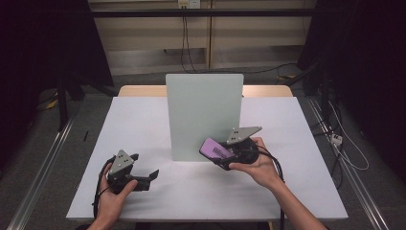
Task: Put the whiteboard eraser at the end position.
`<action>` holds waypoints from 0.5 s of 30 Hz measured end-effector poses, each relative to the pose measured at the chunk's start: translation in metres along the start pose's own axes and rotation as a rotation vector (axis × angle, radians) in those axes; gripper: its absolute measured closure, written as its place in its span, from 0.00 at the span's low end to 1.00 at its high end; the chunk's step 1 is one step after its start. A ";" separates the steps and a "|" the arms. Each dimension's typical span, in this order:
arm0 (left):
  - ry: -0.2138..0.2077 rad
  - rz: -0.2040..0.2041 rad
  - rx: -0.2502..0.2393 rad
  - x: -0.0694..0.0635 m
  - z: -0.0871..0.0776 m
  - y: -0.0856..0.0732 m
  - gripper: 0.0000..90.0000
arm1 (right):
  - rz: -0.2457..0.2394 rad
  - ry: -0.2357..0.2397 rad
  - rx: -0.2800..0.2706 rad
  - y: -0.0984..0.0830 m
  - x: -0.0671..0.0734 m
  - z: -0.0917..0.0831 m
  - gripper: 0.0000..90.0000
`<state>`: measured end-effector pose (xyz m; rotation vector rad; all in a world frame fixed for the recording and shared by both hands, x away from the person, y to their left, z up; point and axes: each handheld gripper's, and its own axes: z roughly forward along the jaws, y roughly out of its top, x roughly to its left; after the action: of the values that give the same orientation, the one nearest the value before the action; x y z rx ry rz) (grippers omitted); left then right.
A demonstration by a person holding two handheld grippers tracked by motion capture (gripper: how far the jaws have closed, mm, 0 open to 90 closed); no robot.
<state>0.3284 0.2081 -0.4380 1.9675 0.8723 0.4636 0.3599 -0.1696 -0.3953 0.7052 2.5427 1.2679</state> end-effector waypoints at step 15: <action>0.000 0.006 0.000 -0.001 -0.001 0.001 0.06 | 0.034 0.039 0.067 -0.009 0.004 -0.008 0.46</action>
<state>0.3277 0.2079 -0.4369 1.9706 0.8666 0.4669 0.3503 -0.1774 -0.3973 0.7476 2.6267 1.2239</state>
